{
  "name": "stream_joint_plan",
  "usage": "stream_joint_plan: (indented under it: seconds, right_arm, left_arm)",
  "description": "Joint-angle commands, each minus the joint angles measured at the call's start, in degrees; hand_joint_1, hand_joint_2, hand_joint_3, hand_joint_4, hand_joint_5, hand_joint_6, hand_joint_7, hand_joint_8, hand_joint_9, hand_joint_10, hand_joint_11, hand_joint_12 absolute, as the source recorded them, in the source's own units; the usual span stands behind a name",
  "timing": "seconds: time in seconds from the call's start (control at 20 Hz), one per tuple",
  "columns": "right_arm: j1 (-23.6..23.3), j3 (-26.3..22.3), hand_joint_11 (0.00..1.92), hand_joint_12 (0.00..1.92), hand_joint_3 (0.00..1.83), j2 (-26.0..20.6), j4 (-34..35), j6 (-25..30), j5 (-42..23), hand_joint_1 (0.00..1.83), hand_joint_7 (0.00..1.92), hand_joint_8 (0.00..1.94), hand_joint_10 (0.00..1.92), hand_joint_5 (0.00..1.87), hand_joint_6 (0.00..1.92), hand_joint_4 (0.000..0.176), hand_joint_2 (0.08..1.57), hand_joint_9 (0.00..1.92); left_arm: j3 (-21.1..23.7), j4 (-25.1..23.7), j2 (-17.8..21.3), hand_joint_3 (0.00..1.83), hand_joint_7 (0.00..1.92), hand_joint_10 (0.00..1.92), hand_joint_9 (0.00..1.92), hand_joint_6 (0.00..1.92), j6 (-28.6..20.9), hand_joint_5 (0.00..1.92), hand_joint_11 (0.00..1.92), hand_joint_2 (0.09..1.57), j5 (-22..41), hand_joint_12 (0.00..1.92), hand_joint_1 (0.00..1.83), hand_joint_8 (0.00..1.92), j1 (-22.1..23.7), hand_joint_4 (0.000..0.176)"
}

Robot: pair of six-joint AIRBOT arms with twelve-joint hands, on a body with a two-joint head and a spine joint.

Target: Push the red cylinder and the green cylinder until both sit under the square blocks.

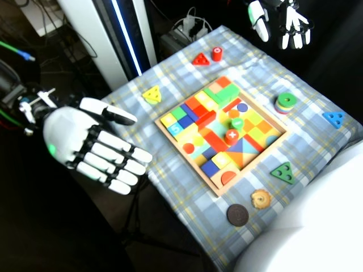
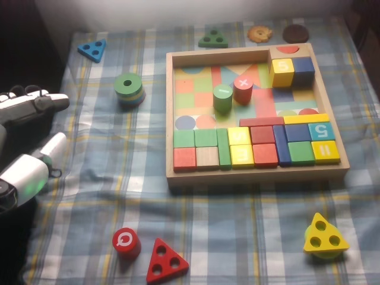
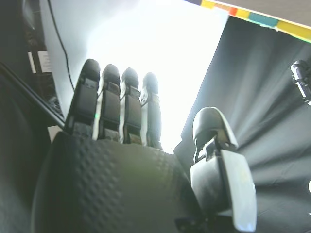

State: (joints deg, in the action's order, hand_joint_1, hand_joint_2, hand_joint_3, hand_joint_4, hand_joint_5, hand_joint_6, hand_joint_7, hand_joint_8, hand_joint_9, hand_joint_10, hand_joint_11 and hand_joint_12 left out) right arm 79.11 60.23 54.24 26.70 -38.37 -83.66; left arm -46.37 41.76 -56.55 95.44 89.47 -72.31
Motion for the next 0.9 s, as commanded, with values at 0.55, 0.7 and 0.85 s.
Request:
stream_joint_plan:
  seconds: [0.55, 0.7, 0.85]
  right_arm:
    - [-21.0, 10.2, 0.0, 0.0, 0.0, 0.2, -23.0, 5.5, 16.0, 0.0, 0.09, 0.0, 0.0, 0.28, 0.0, 0.058, 1.22, 0.0]
    - [-28.4, 15.8, 0.0, 0.0, 0.0, 3.6, -32.7, 11.1, 25.2, 0.0, 0.06, 0.01, 0.0, 0.3, 0.01, 0.081, 1.14, 0.0]
    - [-32.3, 19.2, 0.0, 0.0, 0.0, 6.3, -38.9, 14.2, 30.2, 0.0, 0.1, 0.01, 0.0, 0.26, 0.0, 0.039, 1.1, 0.0]
  left_arm:
    - [-0.3, -3.2, 0.1, 0.0, 0.59, 0.01, 0.48, 0.01, -0.5, 0.83, 0.0, 1.32, 4.6, 0.96, 0.84, 0.0, 0.5, 0.017]
    - [-0.4, -3.1, 0.1, 0.0, 0.59, 0.01, 0.49, 0.01, -0.5, 0.85, 0.0, 1.31, 4.4, 1.16, 0.92, 0.0, 0.4, 0.0]
    - [-0.4, -3.2, 0.0, 0.0, 0.61, 0.02, 0.51, 0.01, -0.5, 0.87, 0.0, 1.31, 4.4, 1.25, 0.91, 0.0, 0.4, 0.0]
